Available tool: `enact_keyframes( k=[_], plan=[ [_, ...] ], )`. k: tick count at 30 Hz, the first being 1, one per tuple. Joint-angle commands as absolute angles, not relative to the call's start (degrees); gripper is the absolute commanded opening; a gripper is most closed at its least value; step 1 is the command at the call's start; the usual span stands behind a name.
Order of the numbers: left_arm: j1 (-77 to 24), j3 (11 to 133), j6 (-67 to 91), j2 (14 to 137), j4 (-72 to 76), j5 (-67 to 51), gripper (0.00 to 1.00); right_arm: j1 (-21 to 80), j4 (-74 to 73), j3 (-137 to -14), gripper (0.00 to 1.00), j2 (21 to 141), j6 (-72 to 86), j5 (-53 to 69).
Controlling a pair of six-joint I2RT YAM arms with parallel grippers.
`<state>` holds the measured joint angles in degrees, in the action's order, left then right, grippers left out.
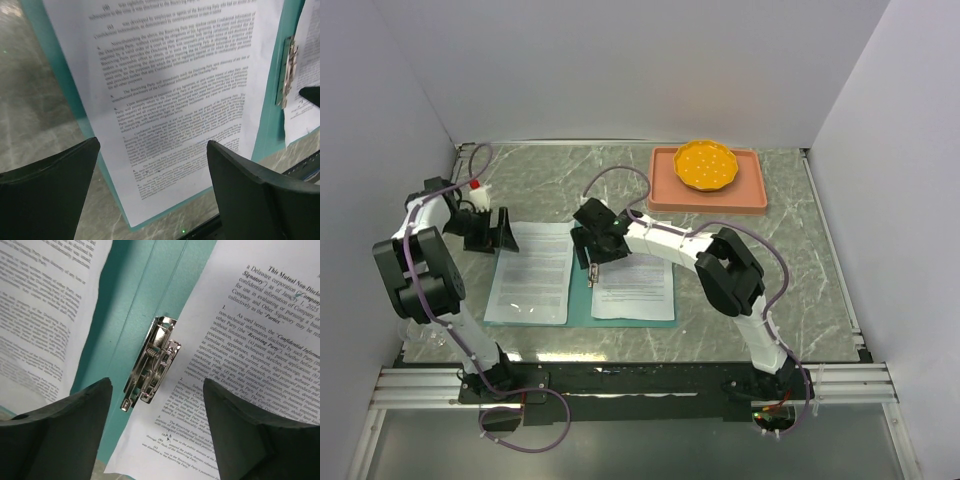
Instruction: Put the files into the folder
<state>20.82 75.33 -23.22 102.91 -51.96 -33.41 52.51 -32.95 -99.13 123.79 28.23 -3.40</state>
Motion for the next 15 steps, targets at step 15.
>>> enact_keyframes(
  k=[15],
  plan=[
    [25.48,69.95,-33.83,104.06,-50.18,-35.59,0.96,54.76,-41.31,-108.81,0.64,131.3,33.48,-1.93]
  ],
)
